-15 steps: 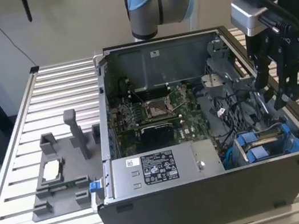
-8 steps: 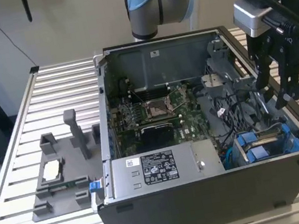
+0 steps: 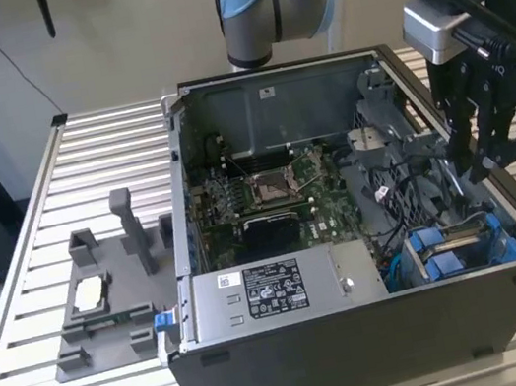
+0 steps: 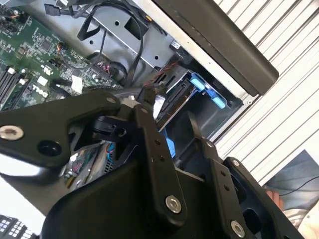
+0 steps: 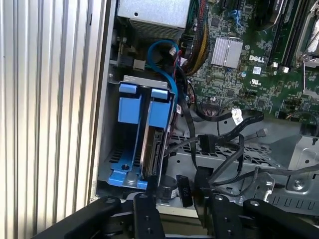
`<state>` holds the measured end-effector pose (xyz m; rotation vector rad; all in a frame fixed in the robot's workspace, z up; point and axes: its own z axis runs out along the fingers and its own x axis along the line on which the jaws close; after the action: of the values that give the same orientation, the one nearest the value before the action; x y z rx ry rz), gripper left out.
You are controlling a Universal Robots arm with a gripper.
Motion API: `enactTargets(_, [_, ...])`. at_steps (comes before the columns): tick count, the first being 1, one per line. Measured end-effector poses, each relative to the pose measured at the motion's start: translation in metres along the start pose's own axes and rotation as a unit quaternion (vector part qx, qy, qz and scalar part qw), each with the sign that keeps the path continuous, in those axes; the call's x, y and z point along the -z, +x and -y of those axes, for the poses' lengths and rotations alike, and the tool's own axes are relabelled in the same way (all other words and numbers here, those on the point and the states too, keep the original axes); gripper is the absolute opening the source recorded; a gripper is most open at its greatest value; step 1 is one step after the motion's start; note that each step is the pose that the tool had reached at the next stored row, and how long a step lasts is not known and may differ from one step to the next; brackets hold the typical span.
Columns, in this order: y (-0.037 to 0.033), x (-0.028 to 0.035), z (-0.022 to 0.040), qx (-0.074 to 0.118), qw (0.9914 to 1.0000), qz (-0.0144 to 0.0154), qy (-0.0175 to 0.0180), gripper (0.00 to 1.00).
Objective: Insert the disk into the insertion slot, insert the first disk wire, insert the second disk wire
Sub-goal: 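Insert the first disk wire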
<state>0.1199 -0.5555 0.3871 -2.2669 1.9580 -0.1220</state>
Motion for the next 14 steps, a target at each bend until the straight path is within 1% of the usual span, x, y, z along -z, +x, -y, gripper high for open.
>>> enactTargets(2, [0.0001,0.0,0.0,0.0,1.0,-0.0007,-0.0001,0.32])
enactTargets(3, [0.0,0.0001,0.0,0.0,1.0,-0.001,-0.0002,0.32])
enactTargets(4, [0.0,0.0002,0.0,0.0,1.0,-0.0012,-0.0002,0.26])
enactTargets(10, [0.0,0.0,0.0,0.0,1.0,-0.0015,-0.0002,0.26])
enactTargets(14, [0.0,-0.0016,-0.0002,0.0,1.0,-0.0022,0.0006,0.26])
